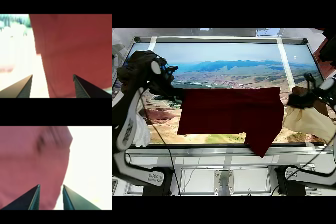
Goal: Fold the shirts.
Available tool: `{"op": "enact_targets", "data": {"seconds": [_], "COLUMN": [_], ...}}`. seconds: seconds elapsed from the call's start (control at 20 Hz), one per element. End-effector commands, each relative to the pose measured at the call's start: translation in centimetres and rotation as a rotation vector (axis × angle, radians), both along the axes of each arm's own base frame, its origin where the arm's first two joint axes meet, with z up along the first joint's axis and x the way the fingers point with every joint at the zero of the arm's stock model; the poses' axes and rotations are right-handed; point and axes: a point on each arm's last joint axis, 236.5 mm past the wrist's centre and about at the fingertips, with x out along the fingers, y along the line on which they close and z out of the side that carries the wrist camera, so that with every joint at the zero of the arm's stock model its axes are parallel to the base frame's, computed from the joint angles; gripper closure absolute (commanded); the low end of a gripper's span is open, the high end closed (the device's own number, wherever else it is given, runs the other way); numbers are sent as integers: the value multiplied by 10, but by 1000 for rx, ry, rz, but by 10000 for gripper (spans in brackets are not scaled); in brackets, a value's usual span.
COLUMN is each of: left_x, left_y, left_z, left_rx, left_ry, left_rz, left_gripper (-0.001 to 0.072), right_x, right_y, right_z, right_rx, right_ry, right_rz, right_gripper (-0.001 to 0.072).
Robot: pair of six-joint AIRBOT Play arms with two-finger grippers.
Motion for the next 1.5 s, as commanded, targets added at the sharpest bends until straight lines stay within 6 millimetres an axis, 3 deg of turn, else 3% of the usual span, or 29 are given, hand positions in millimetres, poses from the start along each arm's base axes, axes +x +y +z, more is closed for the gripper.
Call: {"op": "enact_targets", "data": {"seconds": [0.0,0.1,0.2,0.3,0.45,0.6,1.45], "left_x": [-60,-106,-134,-146,-141,-141,-149], "left_y": [0,1,-2,-10,-24,-32,-33], "left_z": [-13,-37,-51,-54,-49,-46,-45], "left_rx": [-63,-79,-88,-123,-184,-220,-223], "left_ry": [11,50,71,88,79,82,109], "left_rz": [57,97,130,145,165,167,140], "left_gripper": [134,134,134,134,134,134,134], "right_x": [-88,-118,-129,-131,-148,-165,-165], "right_y": [11,36,69,98,118,128,124], "right_z": [-19,-38,-46,-49,-59,-71,-94], "right_rx": [63,142,261,385,459,485,353], "right_ry": [127,150,150,144,182,242,250], "right_rz": [-32,-59,-79,-104,-113,-151,-160], "right_gripper": [369,359,358,358,358,344,326]}}
